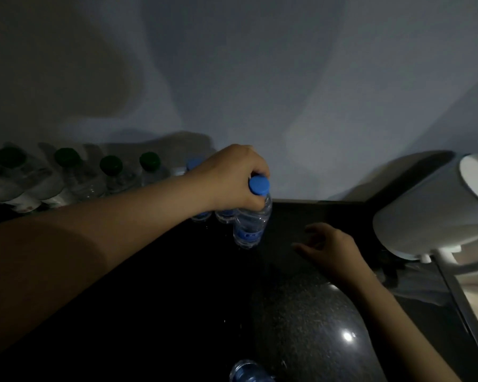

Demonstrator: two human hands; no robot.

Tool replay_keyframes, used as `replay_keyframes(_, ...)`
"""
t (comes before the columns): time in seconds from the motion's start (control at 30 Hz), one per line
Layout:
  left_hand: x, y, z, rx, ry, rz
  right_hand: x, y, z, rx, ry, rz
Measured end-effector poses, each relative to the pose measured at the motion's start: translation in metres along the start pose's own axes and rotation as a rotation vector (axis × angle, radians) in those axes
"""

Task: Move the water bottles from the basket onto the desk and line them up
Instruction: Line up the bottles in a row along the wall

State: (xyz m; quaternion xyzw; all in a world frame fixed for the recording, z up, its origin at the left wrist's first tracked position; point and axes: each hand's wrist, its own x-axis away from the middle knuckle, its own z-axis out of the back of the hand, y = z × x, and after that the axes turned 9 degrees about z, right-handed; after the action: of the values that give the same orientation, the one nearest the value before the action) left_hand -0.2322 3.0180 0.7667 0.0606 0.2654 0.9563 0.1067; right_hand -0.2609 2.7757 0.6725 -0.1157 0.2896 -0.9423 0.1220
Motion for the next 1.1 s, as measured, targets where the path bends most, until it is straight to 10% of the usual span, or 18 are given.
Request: replay_keyframes(1.1, -0.075, -0.012, -0.014, -0.169, -0.162, -0.108, 0.000, 0.017, -0.023, -0.094, -0.026, -0.062)
